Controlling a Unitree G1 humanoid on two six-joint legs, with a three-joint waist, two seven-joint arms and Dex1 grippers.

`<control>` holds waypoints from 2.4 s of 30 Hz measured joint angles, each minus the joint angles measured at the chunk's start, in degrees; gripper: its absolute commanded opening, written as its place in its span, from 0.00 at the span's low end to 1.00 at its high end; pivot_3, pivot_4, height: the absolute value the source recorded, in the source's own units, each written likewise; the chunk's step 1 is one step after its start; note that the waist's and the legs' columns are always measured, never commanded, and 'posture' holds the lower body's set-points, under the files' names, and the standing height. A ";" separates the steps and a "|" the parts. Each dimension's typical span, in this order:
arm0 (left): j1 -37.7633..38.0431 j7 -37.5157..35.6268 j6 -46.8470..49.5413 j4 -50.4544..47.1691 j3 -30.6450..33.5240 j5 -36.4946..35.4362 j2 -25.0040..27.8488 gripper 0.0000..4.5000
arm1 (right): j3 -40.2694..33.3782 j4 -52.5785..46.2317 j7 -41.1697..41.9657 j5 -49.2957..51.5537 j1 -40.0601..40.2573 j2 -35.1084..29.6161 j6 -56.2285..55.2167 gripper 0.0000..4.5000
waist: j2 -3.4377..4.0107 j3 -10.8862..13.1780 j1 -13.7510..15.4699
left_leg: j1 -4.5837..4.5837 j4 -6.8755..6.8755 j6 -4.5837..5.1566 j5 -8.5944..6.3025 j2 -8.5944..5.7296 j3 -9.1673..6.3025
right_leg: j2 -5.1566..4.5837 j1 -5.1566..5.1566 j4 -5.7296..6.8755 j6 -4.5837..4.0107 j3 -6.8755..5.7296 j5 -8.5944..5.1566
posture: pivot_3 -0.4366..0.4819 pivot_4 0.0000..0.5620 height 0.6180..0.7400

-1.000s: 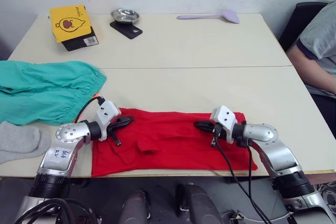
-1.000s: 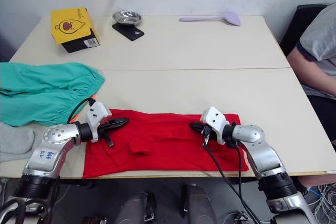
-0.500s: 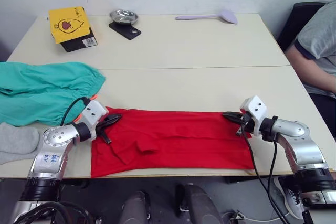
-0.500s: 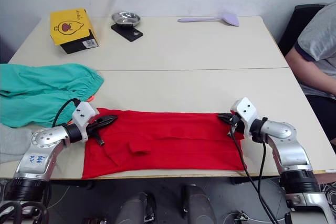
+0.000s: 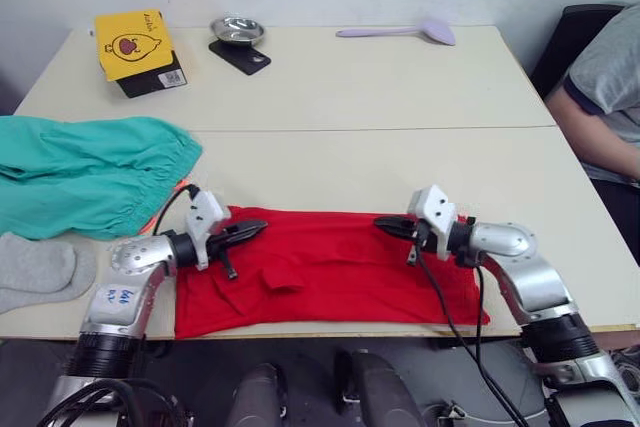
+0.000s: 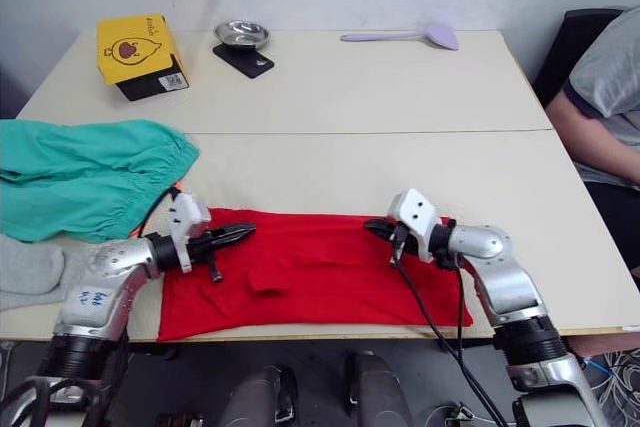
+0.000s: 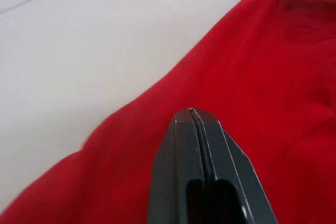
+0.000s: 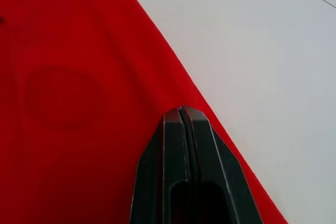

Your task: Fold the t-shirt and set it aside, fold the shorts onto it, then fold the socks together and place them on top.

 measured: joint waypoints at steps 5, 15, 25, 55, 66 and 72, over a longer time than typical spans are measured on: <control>-0.98 7.99 0.75 1.58 1.32 3.66 -0.81 0.00 | -2.80 2.91 -6.39 -2.57 0.87 -0.45 -2.79 0.00 | 0.00 -0.01 0.02 | 0.09 0.00 0.03 0.00 0.00 -0.01 | 0.00 0.07 0.01 0.01 0.00 0.00 | 0.48 0.27 1.00; -0.07 10.50 -5.16 5.27 6.35 2.70 -1.34 0.00 | -16.79 15.11 -10.56 1.46 2.38 -2.94 -10.92 0.00 | 0.01 0.00 -0.07 | 0.07 -0.04 0.02 0.01 0.02 0.00 | 0.04 0.05 0.01 0.01 0.00 0.01 | 0.48 0.27 1.00; 1.78 -3.12 -0.25 -7.64 3.88 -8.17 -0.76 0.00 | -12.36 -3.37 0.96 13.60 5.43 0.37 -6.10 0.00 | 0.01 0.02 -0.02 | 0.07 -0.06 -0.08 0.03 0.05 -0.01 | 0.08 0.06 -0.02 0.02 0.01 0.00 | 0.48 0.27 1.00; 22.51 -31.04 -20.11 -8.20 16.05 -10.98 17.62 0.19 | -11.83 -8.07 11.60 15.19 14.95 -5.69 -6.10 0.00 | -0.01 0.04 0.03 | 0.04 -0.89 0.00 -0.02 0.02 -0.02 | 0.07 -0.03 -0.72 -0.16 -0.05 -0.10 | 0.48 0.27 1.00; 18.84 -30.93 -34.10 -4.05 8.88 -1.68 17.46 0.19 | -11.15 -8.30 11.46 15.12 14.99 -5.46 -5.67 0.00 | -0.01 0.04 -0.04 | 0.04 -0.92 0.04 -0.06 0.02 0.01 | 0.07 -0.04 -0.72 -0.16 -0.07 -0.10 | 0.48 0.27 1.00; 15.07 -28.27 -36.85 -2.10 4.79 1.73 16.24 0.19 | -11.06 -8.39 11.01 15.08 14.85 -5.38 -5.20 0.00 | 0.00 0.04 -0.01 | 0.05 -0.88 0.04 -0.04 0.02 0.00 | 0.08 -0.03 -0.66 -0.13 -0.09 -0.09 | 0.48 0.27 1.00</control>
